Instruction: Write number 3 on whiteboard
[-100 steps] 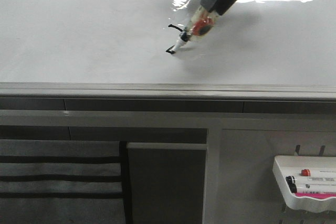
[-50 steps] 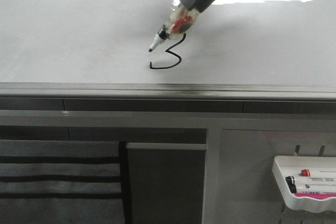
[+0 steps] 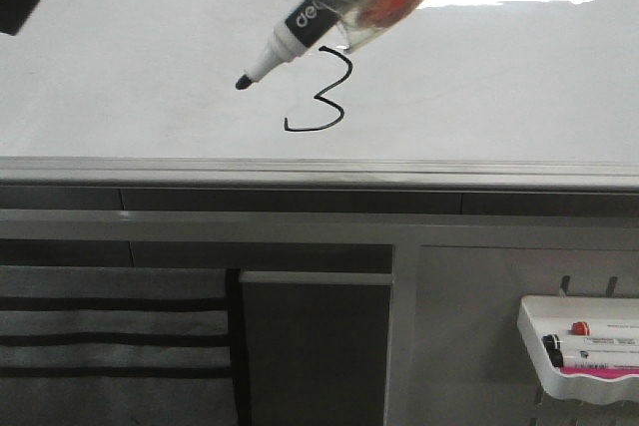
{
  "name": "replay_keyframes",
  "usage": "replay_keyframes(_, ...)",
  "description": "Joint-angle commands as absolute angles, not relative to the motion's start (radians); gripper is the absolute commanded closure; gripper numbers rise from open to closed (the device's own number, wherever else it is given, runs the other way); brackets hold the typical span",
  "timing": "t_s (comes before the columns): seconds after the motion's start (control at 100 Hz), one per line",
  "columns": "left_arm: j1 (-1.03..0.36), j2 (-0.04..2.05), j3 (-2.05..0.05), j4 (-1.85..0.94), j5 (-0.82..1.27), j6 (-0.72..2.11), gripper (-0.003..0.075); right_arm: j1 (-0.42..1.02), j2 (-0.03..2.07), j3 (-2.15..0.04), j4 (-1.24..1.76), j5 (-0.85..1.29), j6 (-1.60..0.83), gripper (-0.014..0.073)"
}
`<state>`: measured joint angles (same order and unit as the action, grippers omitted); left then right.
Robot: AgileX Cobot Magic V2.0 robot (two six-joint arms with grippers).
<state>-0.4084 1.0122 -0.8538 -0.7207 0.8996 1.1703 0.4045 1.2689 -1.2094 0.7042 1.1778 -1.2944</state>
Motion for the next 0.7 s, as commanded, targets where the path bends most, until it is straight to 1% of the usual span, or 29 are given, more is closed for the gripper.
replay_keyframes(0.0,-0.494,1.050,-0.914,-0.777,0.870,1.187,0.0428,0.401,1.241,-1.231,0.759,1.143,-1.341,0.0606)
replay_keyframes(0.16,-0.619,1.148,-0.973,-0.777,0.825,1.187,0.0428,0.401,1.241,-1.231,0.759,1.115,-1.370,0.0606)
replay_keyframes(0.27,-0.665,1.227,-1.015,-0.777,0.792,1.187,0.0428,0.401,1.241,-1.231,0.759,1.092,-1.370,0.0606)
replay_keyframes(0.45,-0.680,1.316,-1.079,-0.778,0.788,1.187,0.0428,0.401,1.241,-1.231,0.759,1.079,-1.370,0.0606)
replay_keyframes(0.69,-0.680,1.337,-1.095,-0.778,0.739,1.187,0.0428,0.401,1.241,-1.231,0.759,1.079,-1.370,0.0606)
